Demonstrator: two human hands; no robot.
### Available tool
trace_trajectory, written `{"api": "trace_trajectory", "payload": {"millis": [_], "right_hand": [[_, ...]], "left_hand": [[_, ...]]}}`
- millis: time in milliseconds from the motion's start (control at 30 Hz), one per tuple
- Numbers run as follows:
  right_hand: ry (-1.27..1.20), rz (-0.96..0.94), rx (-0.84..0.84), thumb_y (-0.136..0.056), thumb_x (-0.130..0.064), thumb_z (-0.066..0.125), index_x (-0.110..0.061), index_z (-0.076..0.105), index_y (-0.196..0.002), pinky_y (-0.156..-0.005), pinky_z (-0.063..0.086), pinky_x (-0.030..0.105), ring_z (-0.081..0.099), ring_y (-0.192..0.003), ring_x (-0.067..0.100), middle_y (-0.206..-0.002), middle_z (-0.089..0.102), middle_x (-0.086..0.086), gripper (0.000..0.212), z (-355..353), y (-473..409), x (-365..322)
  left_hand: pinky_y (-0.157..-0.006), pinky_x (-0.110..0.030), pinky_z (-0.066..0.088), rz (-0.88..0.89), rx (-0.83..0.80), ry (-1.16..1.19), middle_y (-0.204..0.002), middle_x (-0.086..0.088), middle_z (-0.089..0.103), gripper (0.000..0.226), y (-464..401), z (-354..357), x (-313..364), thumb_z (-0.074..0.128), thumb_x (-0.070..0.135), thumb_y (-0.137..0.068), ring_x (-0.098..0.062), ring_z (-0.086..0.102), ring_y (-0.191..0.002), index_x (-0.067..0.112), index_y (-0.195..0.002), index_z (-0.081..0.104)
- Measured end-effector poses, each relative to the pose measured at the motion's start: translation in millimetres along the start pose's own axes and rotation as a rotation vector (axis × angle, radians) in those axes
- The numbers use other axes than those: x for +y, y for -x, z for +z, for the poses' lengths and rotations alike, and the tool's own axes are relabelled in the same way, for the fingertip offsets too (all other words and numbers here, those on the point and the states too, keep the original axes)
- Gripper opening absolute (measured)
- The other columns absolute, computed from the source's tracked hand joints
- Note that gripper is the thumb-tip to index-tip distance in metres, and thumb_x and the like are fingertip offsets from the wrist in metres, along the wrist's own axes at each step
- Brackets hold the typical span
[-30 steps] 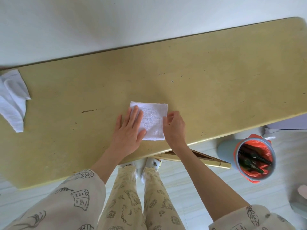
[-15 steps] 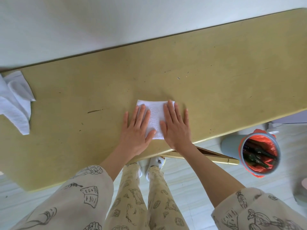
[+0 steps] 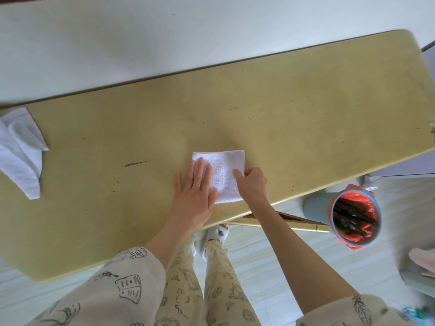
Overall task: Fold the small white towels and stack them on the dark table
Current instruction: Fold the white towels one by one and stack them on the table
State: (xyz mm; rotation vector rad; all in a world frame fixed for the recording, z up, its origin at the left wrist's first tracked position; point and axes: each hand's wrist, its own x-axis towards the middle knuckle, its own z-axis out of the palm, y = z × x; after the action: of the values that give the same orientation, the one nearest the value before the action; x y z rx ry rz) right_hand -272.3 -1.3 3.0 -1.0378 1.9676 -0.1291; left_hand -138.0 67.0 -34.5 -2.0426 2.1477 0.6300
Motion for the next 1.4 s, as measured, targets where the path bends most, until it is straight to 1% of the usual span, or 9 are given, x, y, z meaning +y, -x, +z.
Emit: {"api": "trace_trajectory", "payload": {"millis": [200,333,433,533,700,933,1133,1300,1400], "right_hand": [[-0.063,0.035,-0.138,-0.084,-0.031,0.057,-0.010,0.053,-0.079,-0.062,0.037,0.031,0.046,-0.068,0.019,-0.068,0.046,0.000,0.022,4,3,-8],[-0.085,-0.134,-0.135,-0.083,-0.019,0.056,-0.014,0.039,-0.062,-0.049,0.027,0.024,0.033,-0.053,0.014,-0.061,0.036,-0.002,0.028,-3,20,-8],[0.064,-0.311,-0.200,-0.087,-0.021,0.055,-0.015,0.040,-0.067,-0.054,0.029,0.022,0.039,-0.058,0.014,-0.064,0.043,-0.004,0.025,-13,35,-19],[0.453,-0.618,-0.220,-0.091,-0.029,0.051,-0.013,0.046,-0.084,-0.074,0.029,0.028,0.047,-0.070,0.021,-0.074,0.054,0.000,0.018,-20,52,-37],[0.699,-1.023,-0.373,-0.091,-0.027,0.051,-0.013,0.050,-0.093,-0.058,0.032,0.027,0.048,-0.072,0.020,-0.081,0.049,0.000,0.014,-22,108,-70],[0.818,-1.321,-0.582,-0.088,-0.024,0.053,-0.016,0.045,-0.081,-0.068,0.038,0.032,0.049,-0.075,0.023,-0.077,0.052,0.001,0.013,17,239,-69],[0.957,-1.693,-0.818,-0.089,-0.024,0.052,-0.018,0.050,-0.086,-0.064,0.032,0.029,0.059,-0.090,0.030,-0.094,0.066,0.011,0.007,76,414,14],[0.968,-1.919,-0.999,-0.087,-0.026,0.053,-0.016,0.043,-0.079,-0.061,0.033,0.031,0.048,-0.072,0.027,-0.063,0.048,-0.006,0.016,109,570,137],[0.953,-2.032,-1.121,-0.088,-0.027,0.052,-0.015,0.044,-0.079,-0.058,0.031,0.032,0.047,-0.070,0.024,-0.063,0.045,-0.006,0.018,126,659,220]], "left_hand": [[-0.103,-0.060,0.029,-0.050,-0.063,0.040,-0.153,-0.013,0.024,0.060,16,-1,2,0.021,0.041,-0.094,-0.028,0.023,-0.141,0.007,-0.143,0.029],[-0.117,-0.045,0.011,-0.068,-0.052,0.191,-0.157,0.001,-0.004,0.065,31,-11,2,0.006,0.040,-0.088,-0.017,-0.003,-0.145,0.016,-0.149,0.007],[-0.111,-0.032,0.026,-0.237,0.072,0.526,-0.154,0.003,0.020,0.053,50,-26,1,0.021,0.032,-0.095,-0.017,0.023,-0.141,0.017,-0.146,0.021],[-0.106,-0.031,0.028,-0.495,0.154,0.717,-0.148,-0.003,0.032,0.048,79,-41,-1,0.034,0.018,-0.098,-0.020,0.034,-0.134,0.014,-0.145,0.025],[-0.088,-0.021,0.036,-0.772,0.445,0.955,-0.125,-0.012,0.057,0.038,155,-70,0,0.044,0.014,-0.096,-0.025,0.054,-0.115,0.011,-0.134,0.043],[-0.082,-0.014,0.033,-1.031,0.671,1.035,-0.116,-0.001,0.062,0.031,324,-74,19,0.044,0.022,-0.097,-0.013,0.056,-0.105,0.019,-0.126,0.051],[-0.082,-0.017,0.036,-1.339,0.804,0.991,-0.118,0.003,0.060,0.032,514,-26,69,0.039,0.024,-0.098,-0.016,0.057,-0.110,0.020,-0.129,0.049],[-0.078,-0.016,0.035,-1.569,0.921,0.899,-0.119,0.001,0.061,0.031,696,38,140,0.040,0.024,-0.098,-0.016,0.059,-0.106,0.019,-0.127,0.051],[-0.078,-0.017,0.037,-1.728,0.991,0.897,-0.117,0.004,0.061,0.030,797,85,196,0.040,0.025,-0.098,-0.014,0.060,-0.105,0.022,-0.125,0.052]]}}
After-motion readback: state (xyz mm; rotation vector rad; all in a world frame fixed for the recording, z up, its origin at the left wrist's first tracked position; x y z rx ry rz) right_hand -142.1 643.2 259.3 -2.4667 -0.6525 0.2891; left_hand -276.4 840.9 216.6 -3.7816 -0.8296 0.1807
